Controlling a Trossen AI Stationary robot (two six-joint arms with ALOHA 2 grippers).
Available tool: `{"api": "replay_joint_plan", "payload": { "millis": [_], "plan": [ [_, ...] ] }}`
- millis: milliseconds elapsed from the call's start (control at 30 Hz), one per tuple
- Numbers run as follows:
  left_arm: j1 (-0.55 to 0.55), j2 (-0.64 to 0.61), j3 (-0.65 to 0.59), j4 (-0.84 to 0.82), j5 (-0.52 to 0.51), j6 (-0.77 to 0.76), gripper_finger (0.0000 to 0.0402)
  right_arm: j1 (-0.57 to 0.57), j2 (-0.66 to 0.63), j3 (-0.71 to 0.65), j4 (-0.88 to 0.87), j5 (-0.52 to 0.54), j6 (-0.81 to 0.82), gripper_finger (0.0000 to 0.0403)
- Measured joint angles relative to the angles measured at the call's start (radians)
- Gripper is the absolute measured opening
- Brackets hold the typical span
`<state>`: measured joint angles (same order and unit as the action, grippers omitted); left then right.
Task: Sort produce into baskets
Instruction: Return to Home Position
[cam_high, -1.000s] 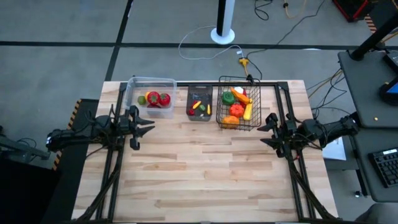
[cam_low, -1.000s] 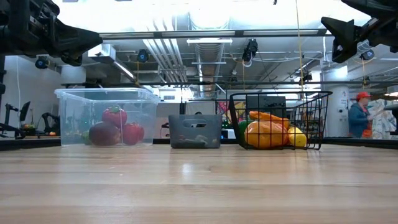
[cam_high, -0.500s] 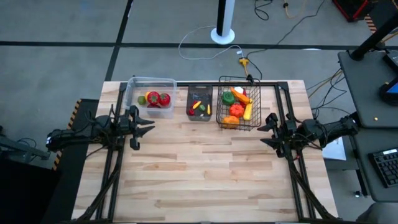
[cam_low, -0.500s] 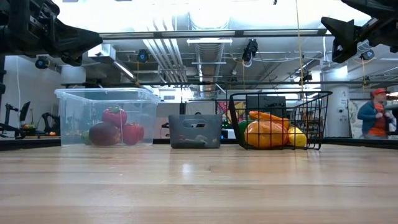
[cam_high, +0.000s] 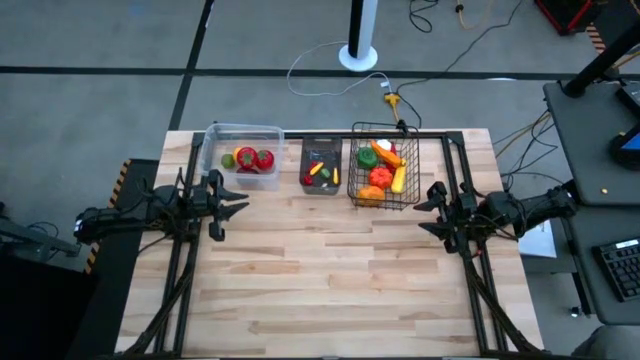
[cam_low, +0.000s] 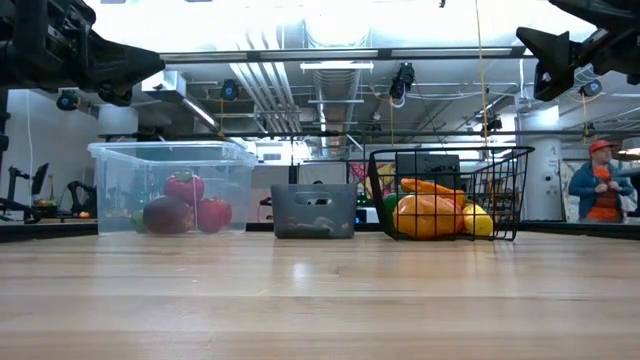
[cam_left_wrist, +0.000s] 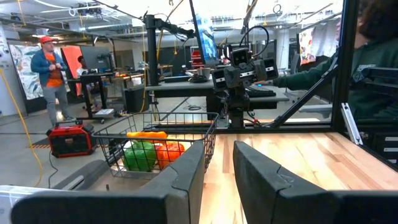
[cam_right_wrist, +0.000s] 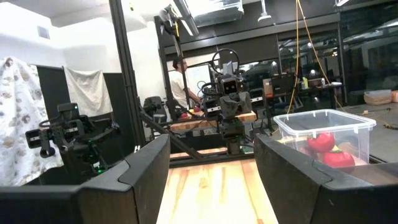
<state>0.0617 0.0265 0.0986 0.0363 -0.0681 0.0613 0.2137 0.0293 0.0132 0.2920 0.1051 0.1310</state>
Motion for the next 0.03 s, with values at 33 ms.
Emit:
{"api": "replay_joint_plan", "payload": {
  "millis": [33],
  "plan": [
    [0.000,0.000,0.000,0.000,0.000,0.000,0.0069,0.000,0.000,0.000,0.000,0.000,0.000,0.0224]
  ]
}}
